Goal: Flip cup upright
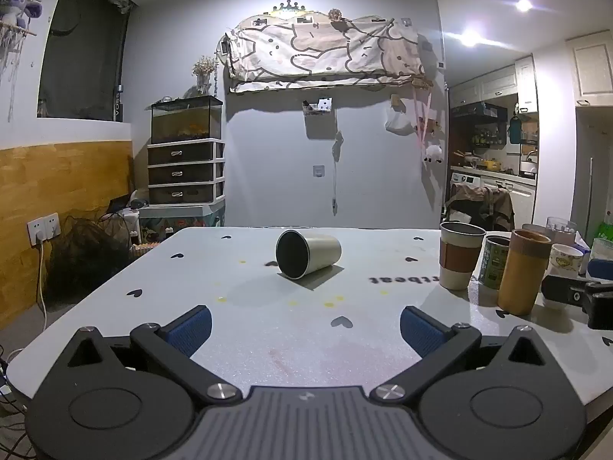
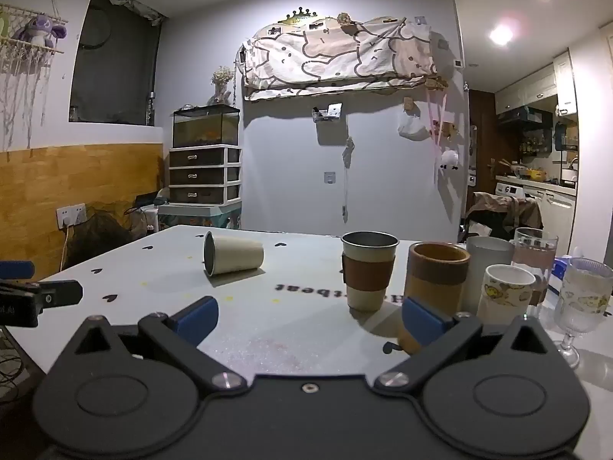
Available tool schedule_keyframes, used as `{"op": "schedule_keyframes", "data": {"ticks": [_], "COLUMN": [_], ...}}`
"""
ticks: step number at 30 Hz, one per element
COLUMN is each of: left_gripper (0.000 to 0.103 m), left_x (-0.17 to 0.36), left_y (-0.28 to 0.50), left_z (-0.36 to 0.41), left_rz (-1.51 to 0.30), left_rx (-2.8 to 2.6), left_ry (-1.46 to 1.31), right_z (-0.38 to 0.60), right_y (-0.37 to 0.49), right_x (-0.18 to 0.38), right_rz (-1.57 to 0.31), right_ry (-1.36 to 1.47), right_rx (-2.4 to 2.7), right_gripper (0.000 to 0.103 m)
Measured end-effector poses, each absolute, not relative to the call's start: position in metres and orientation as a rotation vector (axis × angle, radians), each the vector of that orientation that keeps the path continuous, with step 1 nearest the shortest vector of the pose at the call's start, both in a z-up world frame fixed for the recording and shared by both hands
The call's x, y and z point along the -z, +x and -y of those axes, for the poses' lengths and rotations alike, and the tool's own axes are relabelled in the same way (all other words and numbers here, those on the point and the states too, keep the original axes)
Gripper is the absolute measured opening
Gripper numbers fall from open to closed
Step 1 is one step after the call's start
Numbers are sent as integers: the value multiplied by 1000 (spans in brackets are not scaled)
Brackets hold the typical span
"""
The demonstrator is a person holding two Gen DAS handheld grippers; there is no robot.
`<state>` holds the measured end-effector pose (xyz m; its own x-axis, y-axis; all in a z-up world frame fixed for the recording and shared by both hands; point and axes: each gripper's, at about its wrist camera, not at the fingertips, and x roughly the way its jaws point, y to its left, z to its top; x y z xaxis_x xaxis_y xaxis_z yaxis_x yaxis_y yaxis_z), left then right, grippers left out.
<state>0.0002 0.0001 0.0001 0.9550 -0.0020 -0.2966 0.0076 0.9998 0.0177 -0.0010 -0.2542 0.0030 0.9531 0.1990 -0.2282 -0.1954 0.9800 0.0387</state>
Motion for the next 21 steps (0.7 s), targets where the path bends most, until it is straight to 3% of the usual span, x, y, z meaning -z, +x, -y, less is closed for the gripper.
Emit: {"op": "schedule_keyframes", "data": {"ticks": [21], "left_gripper": [103], "left_x": [0], "left_y": [0], "left_z": [0], "left_rz": [-298], "left_rx": [6], "left_ry": [19], "right_z": [254], "right_y": [-2], "right_x": [-3], "right_rz": [-228], "right_ry": [10], "right_rx": [-196], "right_gripper": [103]}}
